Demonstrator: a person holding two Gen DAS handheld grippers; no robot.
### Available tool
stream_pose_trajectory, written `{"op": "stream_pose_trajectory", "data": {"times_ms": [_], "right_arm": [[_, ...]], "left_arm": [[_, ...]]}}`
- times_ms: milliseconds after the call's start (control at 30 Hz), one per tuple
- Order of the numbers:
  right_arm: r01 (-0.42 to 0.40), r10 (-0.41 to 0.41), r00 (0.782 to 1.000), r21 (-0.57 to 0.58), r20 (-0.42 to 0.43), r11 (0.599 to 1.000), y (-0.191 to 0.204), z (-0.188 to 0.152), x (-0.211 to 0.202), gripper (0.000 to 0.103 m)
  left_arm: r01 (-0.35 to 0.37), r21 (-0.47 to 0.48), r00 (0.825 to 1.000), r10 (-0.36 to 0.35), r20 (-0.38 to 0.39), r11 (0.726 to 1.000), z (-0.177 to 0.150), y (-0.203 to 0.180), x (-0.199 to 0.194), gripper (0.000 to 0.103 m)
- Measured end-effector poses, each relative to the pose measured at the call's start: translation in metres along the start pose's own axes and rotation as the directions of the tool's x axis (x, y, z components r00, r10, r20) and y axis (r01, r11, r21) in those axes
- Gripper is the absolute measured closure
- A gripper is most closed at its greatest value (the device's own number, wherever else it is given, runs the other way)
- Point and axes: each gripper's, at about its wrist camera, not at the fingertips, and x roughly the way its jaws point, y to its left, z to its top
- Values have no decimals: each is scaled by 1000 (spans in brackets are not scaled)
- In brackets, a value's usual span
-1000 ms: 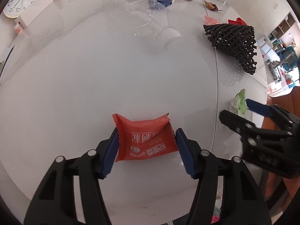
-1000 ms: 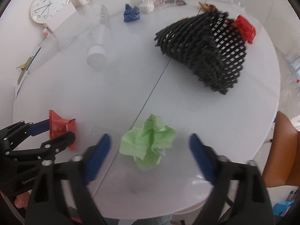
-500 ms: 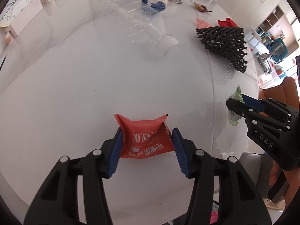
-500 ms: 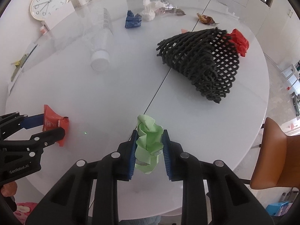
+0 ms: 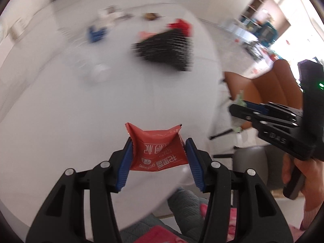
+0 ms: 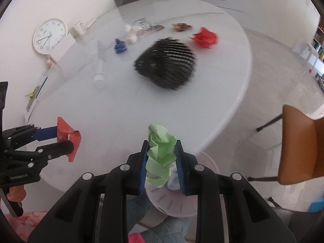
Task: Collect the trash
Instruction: 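Carry both items over the wastebasket and open the left tool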
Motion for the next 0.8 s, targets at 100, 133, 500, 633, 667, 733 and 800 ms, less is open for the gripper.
{"op": "stream_pose_trajectory", "data": {"times_ms": [100, 133, 500, 633, 667, 733, 800], "right_arm": [[14, -14, 1000, 8, -5, 1000, -21, -14, -10, 77], [18, -18, 1000, 17, -10, 1000, -32, -20, -14, 77], [10, -9, 998, 10, -69, 1000, -94, -58, -22, 77], [-4, 3, 996, -11, -86, 1000, -99, -62, -19, 77], [-6, 5, 996, -15, -89, 1000, -100, -63, -18, 77], [-13, 11, 996, -19, -92, 1000, -102, -64, -16, 77], [-17, 15, 995, -23, -96, 1000, -103, -63, -13, 77]], "left_arm": [[65, 65, 998, -64, -20, 996, -1, -49, 8, 53], [75, 84, 997, -73, -26, 994, -1, -61, 11, 53], [64, 151, 985, -39, -166, 986, -15, -145, 102, 51], [49, 112, 978, -25, -207, 992, -18, -148, 127, 42], [47, 104, 977, -24, -213, 993, -19, -147, 130, 41], [48, 93, 976, -26, -217, 995, -20, -146, 133, 36], [44, 90, 976, -23, -219, 995, -20, -143, 134, 32]]}}
